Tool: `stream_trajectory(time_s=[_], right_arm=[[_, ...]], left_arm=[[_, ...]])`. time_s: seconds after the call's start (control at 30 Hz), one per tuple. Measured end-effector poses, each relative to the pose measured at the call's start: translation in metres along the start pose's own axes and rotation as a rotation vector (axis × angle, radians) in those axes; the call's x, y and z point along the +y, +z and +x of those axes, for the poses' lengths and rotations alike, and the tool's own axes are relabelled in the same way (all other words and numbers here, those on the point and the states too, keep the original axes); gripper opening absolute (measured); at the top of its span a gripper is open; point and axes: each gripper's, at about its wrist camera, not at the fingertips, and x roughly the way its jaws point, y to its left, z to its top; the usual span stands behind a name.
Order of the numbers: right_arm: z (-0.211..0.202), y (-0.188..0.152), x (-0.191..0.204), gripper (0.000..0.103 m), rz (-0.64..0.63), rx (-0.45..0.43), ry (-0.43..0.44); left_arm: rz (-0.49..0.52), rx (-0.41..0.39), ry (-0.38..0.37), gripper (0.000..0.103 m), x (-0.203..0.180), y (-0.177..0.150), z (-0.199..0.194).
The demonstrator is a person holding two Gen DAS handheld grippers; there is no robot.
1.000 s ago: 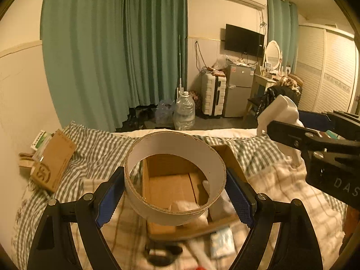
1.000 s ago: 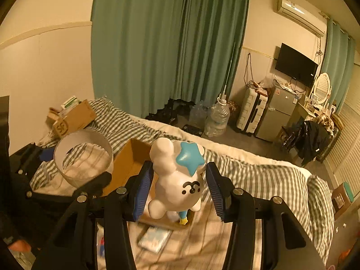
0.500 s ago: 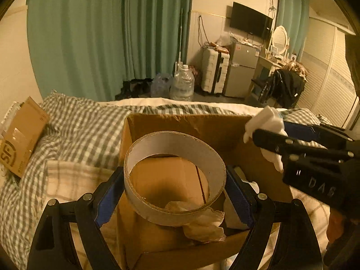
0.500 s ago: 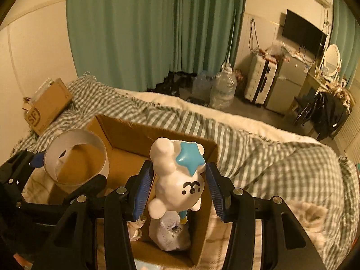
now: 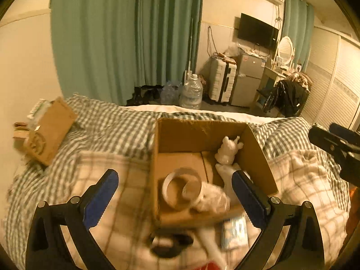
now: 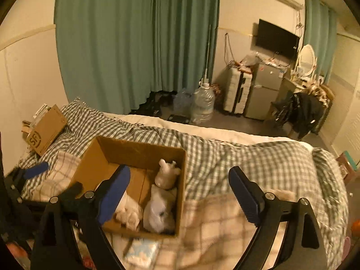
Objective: Organize objects
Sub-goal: 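Grasp the clear labeled bottle with the left gripper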
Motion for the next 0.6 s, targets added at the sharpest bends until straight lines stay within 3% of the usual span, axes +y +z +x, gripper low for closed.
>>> stream_trajectory(time_s=[0.27,0.6], right_arm=[[-0.057,-0.051,0.004,0.092,0.004,0.035,-0.021],[-0.042,-0.121,0.014,0.092,-0.060,0.140,-0.049]], left_arm=[[-0.022,0.062,0.025,0.103,-0.002,-0.054,-0.044],[-0.063,0.179,0.103,0.103,-0.022,-0.116,-0.022]])
